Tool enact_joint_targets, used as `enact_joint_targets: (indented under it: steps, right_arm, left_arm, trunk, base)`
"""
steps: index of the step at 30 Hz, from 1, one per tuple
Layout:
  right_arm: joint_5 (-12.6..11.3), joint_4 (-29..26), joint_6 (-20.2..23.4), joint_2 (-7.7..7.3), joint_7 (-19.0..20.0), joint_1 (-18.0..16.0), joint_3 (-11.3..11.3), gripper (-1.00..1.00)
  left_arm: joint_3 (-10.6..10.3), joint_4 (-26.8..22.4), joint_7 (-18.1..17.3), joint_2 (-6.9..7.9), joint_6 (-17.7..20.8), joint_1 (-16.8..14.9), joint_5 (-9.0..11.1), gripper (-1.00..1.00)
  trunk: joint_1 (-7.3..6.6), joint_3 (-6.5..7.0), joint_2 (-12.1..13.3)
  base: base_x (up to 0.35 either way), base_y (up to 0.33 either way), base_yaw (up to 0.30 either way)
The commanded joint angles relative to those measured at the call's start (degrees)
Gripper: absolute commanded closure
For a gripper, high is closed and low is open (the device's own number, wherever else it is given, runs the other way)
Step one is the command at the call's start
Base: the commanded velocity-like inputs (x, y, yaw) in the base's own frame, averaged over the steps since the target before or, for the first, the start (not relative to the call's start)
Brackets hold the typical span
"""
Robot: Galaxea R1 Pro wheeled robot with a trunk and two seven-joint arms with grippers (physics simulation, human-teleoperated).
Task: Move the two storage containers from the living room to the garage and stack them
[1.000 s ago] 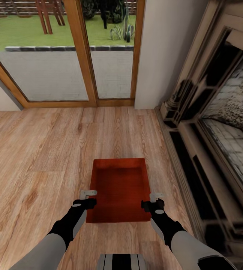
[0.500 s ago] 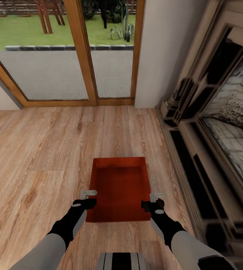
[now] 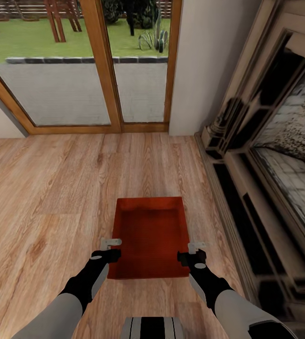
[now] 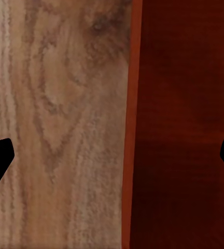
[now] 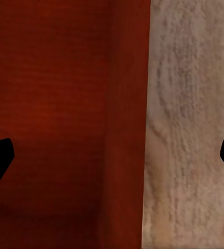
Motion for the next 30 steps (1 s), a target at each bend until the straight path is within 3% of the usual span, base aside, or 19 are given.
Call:
enact_joint_targets:
  steps: [1,19,30]
  right_arm:
    - [0.31,0.07,-0.04,0.0,-0.36,-0.02,0.25,-1.0]
    - [0.23,0.05,-0.04,-0.04,-0.37,-0.05,0.11,-1.0]
    - [0.05,-0.01,-0.04,-1.27,-0.37,-0.06,-0.01,-1.0]
  left_arm:
    - [-0.38,-0.1,0.47,0.04,0.28,0.0,0.53,-1.0]
    - [-0.32,-0.13,0.47,0.04,0.28,0.0,0.53,-1.0]
    - [-0.41,-0.18,0.47,0.04,0.28,0.0,0.53,-1.0]
  trunk:
    - [-0.01,-0.03,-0.01]
    - [0.43,-0.39,-0.81]
    - [0.43,-0.39,-0.81]
  base:
    - [0.0,0.0,0.0]
    - [0.0,0.0,0.0]
    - [0.0,0.0,0.0]
